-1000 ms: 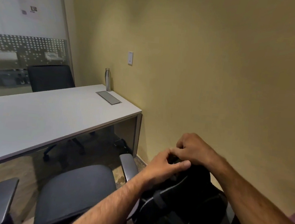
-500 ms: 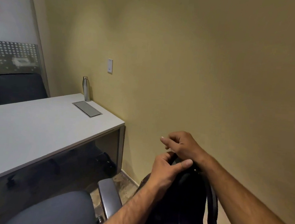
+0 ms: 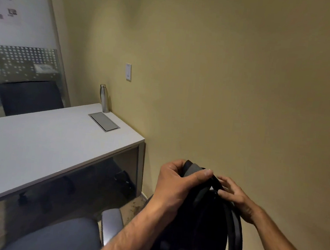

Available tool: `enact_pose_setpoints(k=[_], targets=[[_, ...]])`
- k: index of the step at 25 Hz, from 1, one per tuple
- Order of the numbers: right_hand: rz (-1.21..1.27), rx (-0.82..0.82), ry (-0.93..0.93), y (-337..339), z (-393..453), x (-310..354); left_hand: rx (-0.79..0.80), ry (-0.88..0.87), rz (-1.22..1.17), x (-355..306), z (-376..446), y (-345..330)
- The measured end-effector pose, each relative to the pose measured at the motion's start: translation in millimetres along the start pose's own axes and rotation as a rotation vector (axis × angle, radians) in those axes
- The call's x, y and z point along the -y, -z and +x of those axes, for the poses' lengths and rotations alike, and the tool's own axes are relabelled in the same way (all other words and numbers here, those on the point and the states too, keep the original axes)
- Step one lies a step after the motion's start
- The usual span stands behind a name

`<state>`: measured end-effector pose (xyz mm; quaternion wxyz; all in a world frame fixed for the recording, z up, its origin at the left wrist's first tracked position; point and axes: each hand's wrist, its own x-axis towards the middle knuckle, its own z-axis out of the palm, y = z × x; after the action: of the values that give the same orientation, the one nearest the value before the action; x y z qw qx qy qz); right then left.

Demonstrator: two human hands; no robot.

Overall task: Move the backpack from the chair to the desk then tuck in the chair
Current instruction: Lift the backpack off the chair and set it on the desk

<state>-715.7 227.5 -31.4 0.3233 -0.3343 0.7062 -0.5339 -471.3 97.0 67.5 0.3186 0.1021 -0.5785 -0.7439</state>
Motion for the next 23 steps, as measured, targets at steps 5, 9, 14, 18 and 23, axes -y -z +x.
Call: enact_pose_setpoints(k=[5, 9, 14, 18, 23], targets=[[0.266, 0.231, 0.002, 26, 32, -21, -0.072, -0.045, -0.044, -34, 48, 0], [0.170, 0.251, 0.012, 30, 79, -16, -0.187, -0.140, -0.007, -39, 89, 3], [0.165, 0.048, 0.096, 31, 117, 6, -0.295, -0.205, 0.125, -33, 130, 0], [0.339, -0.030, 0.160, 24, 132, 28, -0.356, -0.190, 0.267, -30, 132, 21], [0.385, -0.031, 0.271, 2, 144, 56, -0.422, 0.005, 0.413, -7, 109, 87]])
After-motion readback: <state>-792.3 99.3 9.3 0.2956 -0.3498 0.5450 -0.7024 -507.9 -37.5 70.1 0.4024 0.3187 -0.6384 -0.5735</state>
